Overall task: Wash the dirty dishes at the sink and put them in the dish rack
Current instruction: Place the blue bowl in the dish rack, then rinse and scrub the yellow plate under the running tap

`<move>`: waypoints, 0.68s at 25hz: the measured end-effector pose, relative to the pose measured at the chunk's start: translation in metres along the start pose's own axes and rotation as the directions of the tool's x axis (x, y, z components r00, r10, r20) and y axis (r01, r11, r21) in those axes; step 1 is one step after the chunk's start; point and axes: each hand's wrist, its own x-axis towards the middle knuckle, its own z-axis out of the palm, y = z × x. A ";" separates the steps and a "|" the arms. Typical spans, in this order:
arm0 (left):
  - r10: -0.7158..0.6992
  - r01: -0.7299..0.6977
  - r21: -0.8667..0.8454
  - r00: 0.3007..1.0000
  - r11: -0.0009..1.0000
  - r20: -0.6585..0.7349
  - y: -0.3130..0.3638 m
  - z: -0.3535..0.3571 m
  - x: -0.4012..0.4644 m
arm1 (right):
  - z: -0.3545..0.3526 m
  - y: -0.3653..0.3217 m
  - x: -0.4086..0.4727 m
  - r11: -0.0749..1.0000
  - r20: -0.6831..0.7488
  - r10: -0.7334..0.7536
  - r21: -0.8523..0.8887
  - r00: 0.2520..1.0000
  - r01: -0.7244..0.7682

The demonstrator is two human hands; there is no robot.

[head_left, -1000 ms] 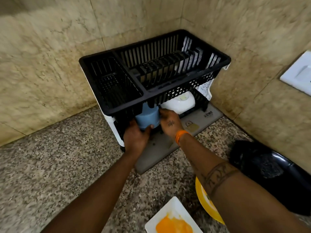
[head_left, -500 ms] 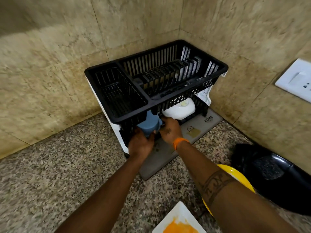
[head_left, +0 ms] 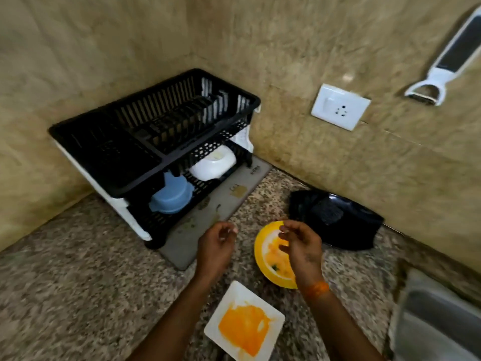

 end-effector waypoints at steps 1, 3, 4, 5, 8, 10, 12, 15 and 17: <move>-0.020 0.022 -0.022 0.997 1.000 0.074 0.005 0.008 -0.002 | -0.022 -0.004 -0.005 0.999 -0.054 0.026 0.044 0.998 -0.023; -0.047 0.040 0.053 0.989 0.998 0.141 0.012 0.024 0.000 | -0.059 -0.008 -0.011 0.995 -0.127 0.063 0.088 0.990 -0.052; -0.068 0.046 0.140 0.985 0.989 0.161 0.011 0.032 0.003 | -0.073 -0.009 -0.014 0.993 -0.147 0.081 0.099 0.986 -0.066; -0.098 0.060 0.212 0.980 0.975 0.175 0.007 0.040 0.009 | -0.083 -0.007 -0.016 0.992 -0.156 0.088 0.100 0.984 -0.073; -0.209 0.125 0.288 0.936 0.950 0.282 -0.014 0.057 0.028 | -0.104 0.002 -0.023 0.987 -0.197 0.100 0.140 0.975 -0.073; -0.230 0.136 0.306 0.926 0.942 0.298 -0.031 0.067 0.036 | -0.117 0.011 -0.027 0.981 -0.238 0.138 0.164 0.961 -0.101; -0.234 0.136 0.329 0.930 0.935 0.282 -0.026 0.068 0.029 | -0.128 0.016 -0.033 0.974 -0.263 0.162 0.198 0.951 -0.112; -0.341 0.313 0.135 0.873 0.940 0.349 -0.007 0.067 0.017 | -0.143 0.018 -0.041 0.968 -0.269 0.197 0.206 0.943 -0.143; -0.402 0.455 -0.014 0.801 0.891 0.443 0.002 0.067 0.010 | -0.154 0.017 -0.048 0.961 -0.254 0.210 0.230 0.944 -0.152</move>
